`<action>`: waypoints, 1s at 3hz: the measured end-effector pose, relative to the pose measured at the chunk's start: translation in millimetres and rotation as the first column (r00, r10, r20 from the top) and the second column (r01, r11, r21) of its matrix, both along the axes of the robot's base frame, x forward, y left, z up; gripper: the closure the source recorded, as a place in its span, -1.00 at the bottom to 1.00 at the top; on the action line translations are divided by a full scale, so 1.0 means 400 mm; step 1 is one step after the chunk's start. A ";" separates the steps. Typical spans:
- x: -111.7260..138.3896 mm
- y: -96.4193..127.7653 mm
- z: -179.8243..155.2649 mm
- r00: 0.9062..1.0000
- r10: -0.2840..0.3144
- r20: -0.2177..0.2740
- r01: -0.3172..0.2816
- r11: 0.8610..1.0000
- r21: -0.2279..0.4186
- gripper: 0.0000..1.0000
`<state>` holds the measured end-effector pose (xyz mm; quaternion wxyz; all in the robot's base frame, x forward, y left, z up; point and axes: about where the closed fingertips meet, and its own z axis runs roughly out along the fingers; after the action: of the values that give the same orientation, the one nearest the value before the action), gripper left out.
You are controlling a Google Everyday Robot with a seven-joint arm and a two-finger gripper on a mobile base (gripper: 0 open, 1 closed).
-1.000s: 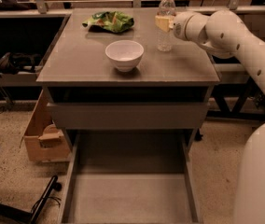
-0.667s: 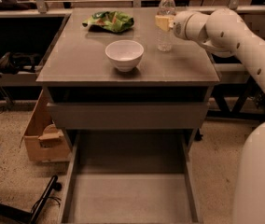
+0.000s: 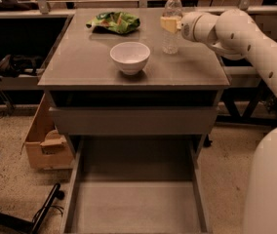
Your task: Pick water bottle from middle drawer and place on counter
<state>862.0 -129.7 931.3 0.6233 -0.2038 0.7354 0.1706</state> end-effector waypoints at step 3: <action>0.000 0.000 0.000 1.000 0.000 0.000 0.000 1.000 0.000 -1.00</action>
Offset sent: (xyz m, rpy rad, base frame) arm 0.0000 0.0000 0.0000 0.0000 0.0000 0.0000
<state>862.0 -129.6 931.3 0.6232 -0.2039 0.7354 0.1707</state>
